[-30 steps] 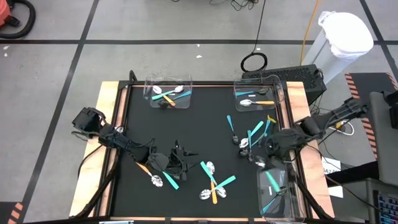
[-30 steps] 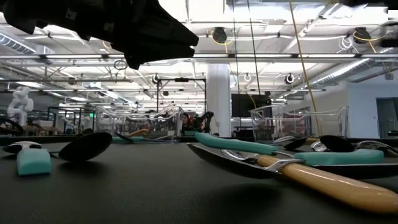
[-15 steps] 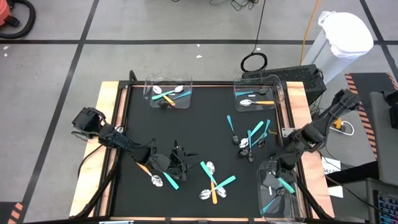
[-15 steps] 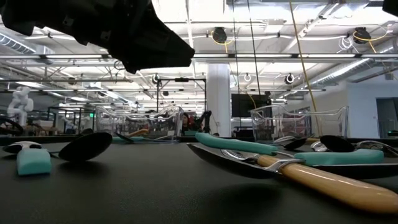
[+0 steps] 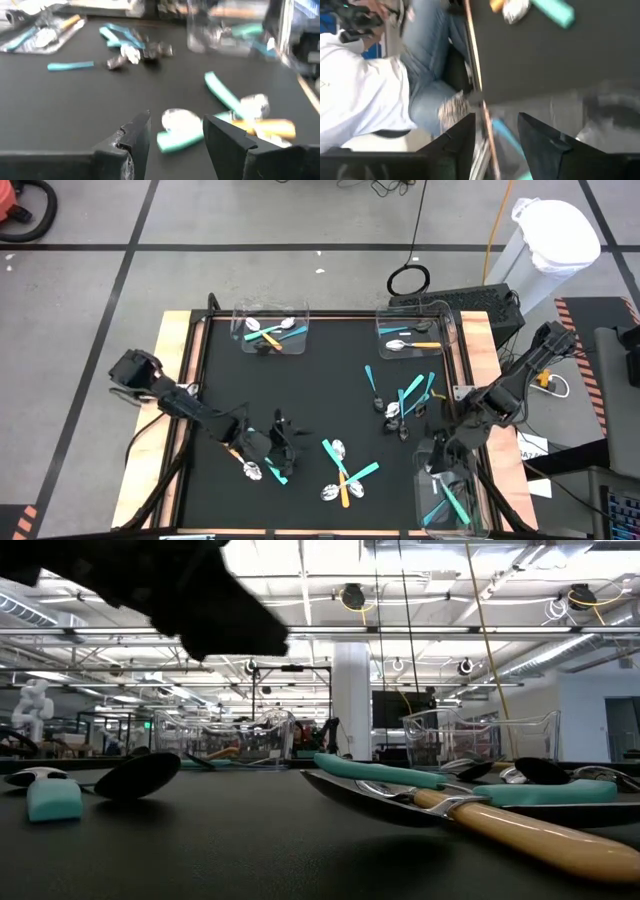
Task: Sort silverware by color (type)
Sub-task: Put the blue spoon into the top right transparent bin
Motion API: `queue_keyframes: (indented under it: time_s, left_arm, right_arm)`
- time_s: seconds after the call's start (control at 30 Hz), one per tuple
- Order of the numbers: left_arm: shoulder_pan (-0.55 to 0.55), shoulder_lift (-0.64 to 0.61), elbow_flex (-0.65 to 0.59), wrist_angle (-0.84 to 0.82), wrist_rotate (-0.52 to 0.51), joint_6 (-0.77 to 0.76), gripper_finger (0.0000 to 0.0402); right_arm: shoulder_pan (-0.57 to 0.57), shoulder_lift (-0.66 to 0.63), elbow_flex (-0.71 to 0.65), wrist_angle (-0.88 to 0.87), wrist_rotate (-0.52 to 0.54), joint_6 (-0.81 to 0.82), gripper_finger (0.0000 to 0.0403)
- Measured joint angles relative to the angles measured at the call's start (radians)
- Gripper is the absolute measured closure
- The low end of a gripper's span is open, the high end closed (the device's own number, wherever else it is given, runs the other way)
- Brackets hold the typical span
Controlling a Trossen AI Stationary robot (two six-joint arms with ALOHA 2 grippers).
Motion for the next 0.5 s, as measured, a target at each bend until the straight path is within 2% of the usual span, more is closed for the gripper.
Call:
queue_keyframes:
  time_s: [0.17,0.3,0.5]
  left_arm:
    - [-0.068,-0.120,0.007,-0.273,0.033,0.001,0.0222]
    - [-0.097,-0.173,0.017,-0.508,0.113,-0.007,0.0222]
    - [-0.089,-0.165,0.016,-0.740,0.153,-0.141,0.0222]
  right_arm:
    - [0.000,0.001,0.000,0.127,0.218,-0.183,0.0255]
    - [0.000,0.015,0.000,0.247,0.379,-0.348,0.0254]
    - [-0.015,0.068,0.000,0.283,0.446,-0.468,0.0254]
